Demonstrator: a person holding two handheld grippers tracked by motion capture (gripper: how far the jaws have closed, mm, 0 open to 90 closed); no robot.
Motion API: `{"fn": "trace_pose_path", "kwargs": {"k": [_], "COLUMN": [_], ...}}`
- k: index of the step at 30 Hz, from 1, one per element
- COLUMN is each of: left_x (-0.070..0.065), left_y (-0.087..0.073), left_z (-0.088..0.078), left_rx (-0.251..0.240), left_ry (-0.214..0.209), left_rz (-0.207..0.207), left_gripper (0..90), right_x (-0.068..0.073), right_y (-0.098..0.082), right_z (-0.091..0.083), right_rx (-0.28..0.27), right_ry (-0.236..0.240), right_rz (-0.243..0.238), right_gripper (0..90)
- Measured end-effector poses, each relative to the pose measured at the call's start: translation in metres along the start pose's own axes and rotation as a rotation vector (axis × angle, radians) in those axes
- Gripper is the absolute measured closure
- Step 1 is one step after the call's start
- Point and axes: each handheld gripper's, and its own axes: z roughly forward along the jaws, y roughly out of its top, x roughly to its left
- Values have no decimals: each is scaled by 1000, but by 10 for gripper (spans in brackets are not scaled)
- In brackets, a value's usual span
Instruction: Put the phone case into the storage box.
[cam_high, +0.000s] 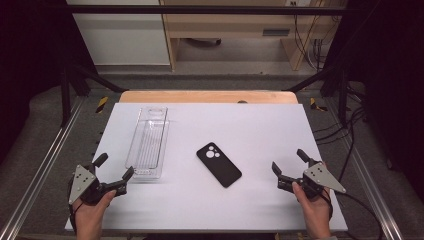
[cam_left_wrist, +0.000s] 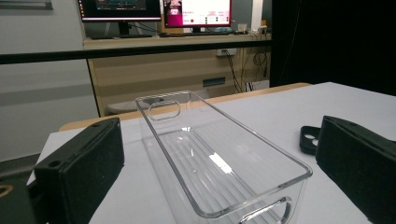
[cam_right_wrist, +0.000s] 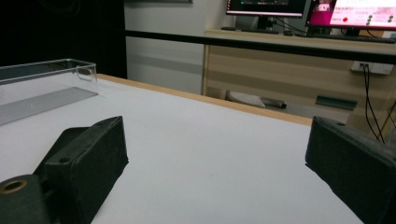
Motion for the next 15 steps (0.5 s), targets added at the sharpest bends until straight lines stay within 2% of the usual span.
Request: {"fn": "trace_pose_path", "kwargs": {"k": [2,9,10,12,15], "left_x": [-1,-1,-1,0,0], "left_y": [0,-1,-1,-1,-2], "left_z": [0,1,0,0,-1], "left_rx": [0,2,2,2,5], "left_ry": [-3,2,6,9,12], "left_rz": [0,-9,-13,-20,-23], "left_gripper": [7,8,8,8,8], "right_x": [0,0,0,0,1], "right_y": [-1,-4,-5,-7,-8], "right_z": [1,5,7,9,11], "right_rx": [20,83,130,169,200], "right_ry": [-1,-9,-23,-30,-30], "right_rz": [14,10,0,-2,-5], "right_gripper": [57,46,44,51,55]}}
